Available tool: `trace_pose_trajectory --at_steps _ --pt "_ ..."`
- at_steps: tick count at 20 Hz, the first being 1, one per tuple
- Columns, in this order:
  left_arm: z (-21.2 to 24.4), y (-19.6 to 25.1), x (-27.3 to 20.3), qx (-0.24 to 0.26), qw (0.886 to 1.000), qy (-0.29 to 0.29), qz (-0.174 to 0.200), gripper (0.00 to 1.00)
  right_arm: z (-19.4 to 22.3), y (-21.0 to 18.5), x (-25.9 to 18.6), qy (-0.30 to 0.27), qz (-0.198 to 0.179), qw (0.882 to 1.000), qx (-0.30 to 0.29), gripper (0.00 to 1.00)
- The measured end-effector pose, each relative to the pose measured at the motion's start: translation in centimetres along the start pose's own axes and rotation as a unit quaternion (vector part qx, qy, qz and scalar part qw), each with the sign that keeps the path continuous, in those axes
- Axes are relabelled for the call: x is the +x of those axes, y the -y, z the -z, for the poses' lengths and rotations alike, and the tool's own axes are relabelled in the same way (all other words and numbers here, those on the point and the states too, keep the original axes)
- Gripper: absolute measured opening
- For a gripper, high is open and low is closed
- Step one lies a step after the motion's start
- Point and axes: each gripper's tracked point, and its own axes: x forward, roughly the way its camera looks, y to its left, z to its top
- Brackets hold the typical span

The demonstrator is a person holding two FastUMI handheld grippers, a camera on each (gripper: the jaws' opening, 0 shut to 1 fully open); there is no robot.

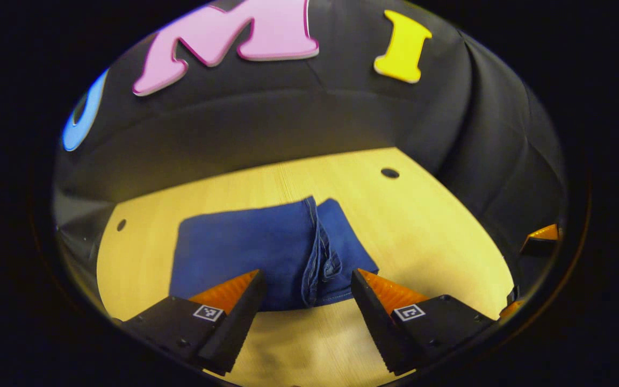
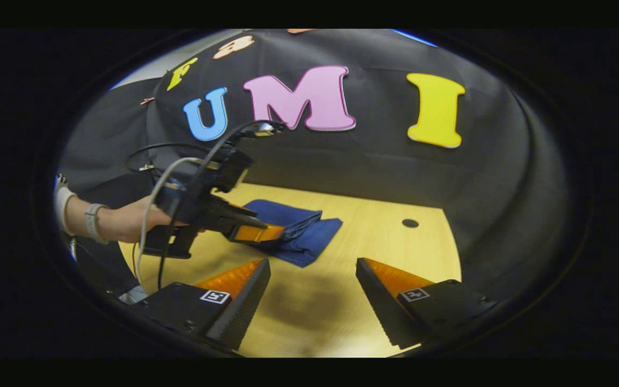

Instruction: Grasp the waist and the cuffs of the jeans and fold them to make the two legs overlap; first hold the waist and fold one-third of the jeans toward the cuffs, then hold the cuffs and fold the remaining one-third in the same direction to finish folding.

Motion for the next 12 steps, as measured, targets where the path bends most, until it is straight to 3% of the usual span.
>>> trace_pose_trajectory --at_steps 6,12 --pt "-2.5 1.2 -17.3 0.018 0.986 0.165 -0.025 0.99 -7.4 -2.8 -9.7 0.129 0.079 0.988 -0.032 0.98" --pt "0.7 3.9 -30.8 -0.015 0.976 0.214 -0.036 0.99 -10.1 -9.5 -20.2 0.165 0.070 0.982 -0.061 0.97"
